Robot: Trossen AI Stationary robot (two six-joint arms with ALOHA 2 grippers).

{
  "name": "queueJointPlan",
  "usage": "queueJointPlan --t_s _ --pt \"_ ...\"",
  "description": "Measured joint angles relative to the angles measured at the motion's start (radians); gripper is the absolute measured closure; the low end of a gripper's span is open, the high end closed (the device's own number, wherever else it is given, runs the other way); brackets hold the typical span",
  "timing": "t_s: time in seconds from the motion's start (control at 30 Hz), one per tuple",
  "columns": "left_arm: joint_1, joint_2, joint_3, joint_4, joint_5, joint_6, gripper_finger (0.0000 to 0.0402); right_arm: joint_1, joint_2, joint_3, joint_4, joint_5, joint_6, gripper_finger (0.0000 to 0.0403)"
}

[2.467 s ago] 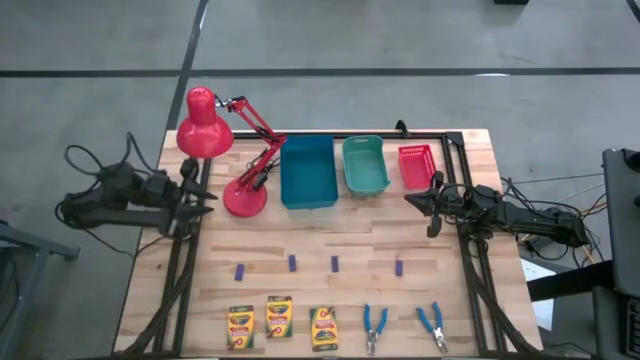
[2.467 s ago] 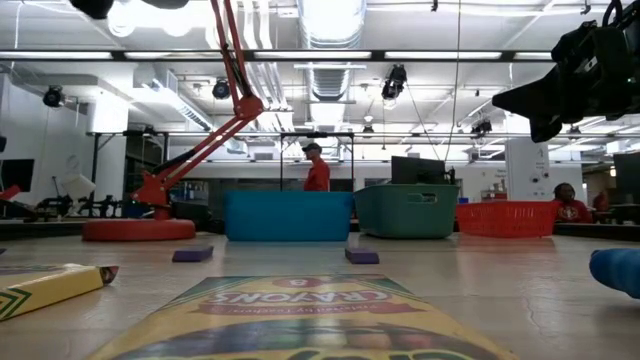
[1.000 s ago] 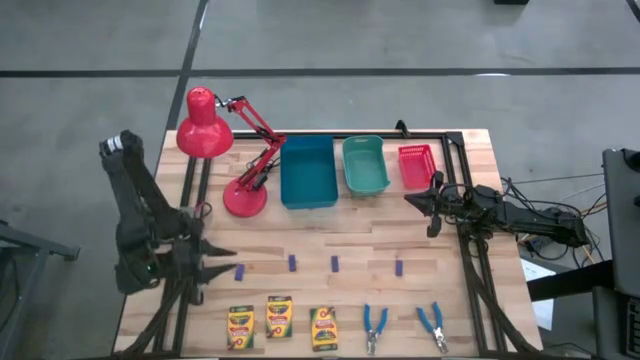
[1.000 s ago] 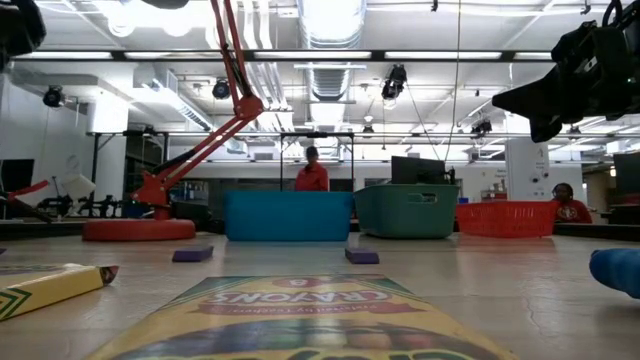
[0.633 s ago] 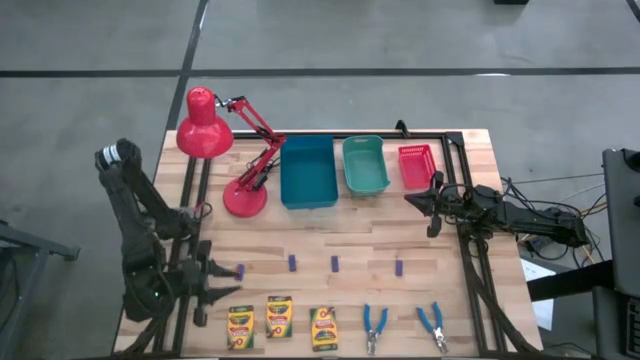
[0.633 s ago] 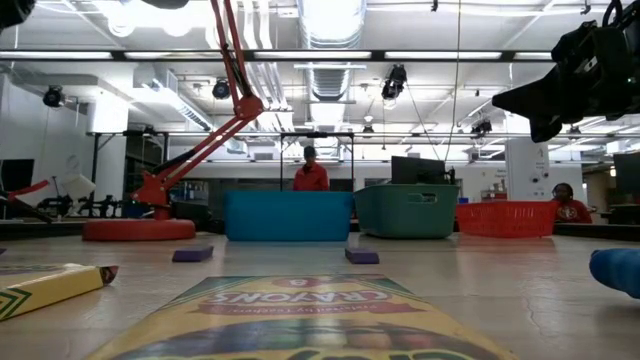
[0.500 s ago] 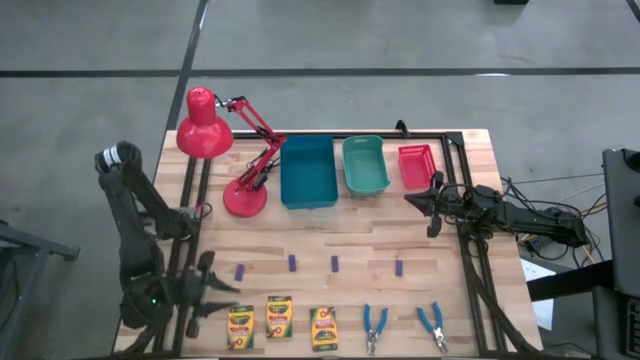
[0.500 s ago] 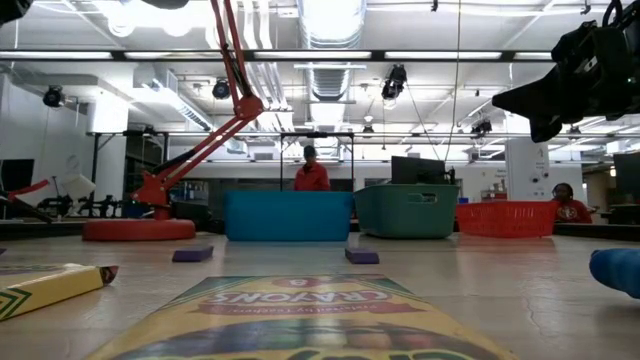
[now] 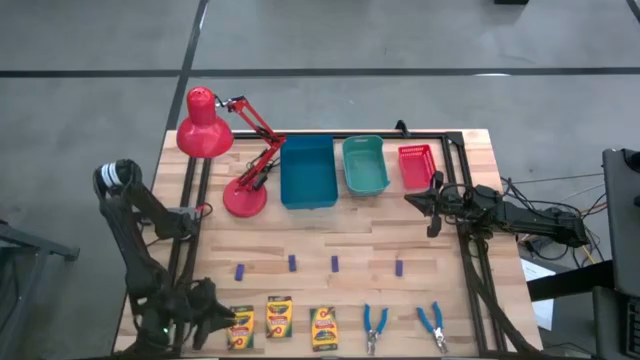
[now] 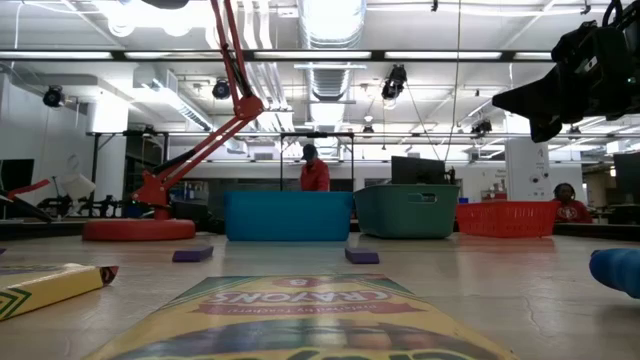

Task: Pick & Place School Supplies
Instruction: Put the crayon box into the blue bin

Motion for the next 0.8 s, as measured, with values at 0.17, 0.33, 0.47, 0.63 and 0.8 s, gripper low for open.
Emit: queueJointPlan --t_s 0.17,0.33,0.47,0.63,0.8 --pt "0.002 0.056 -0.002 -0.015 0.12 -0.328 0.0273 0.0 0.0 0.0 0.0 0.0 0.0 0.0394" --pt "0.002 0.085 -0.003 -0.023 0.183 -0.604 0.0273 0.0 -0.001 0.0 0.0 0.0 0.0 0.0394" --pt "0.0 0.098 -0.003 -0.021 0.23 -0.686 0.0273 0.0 -0.001 0.0 0.0 0.0 0.0 0.0394" --pt "0.001 0.119 -0.003 0.003 0.234 -0.742 0.0273 0.0 -0.001 0.0 0.0 0.0 0.0 0.0394" --pt "0.001 0.15 -0.003 0.013 0.311 -0.828 0.0273 0.0 0.0 0.0 0.0 0.0 0.0 0.0394"
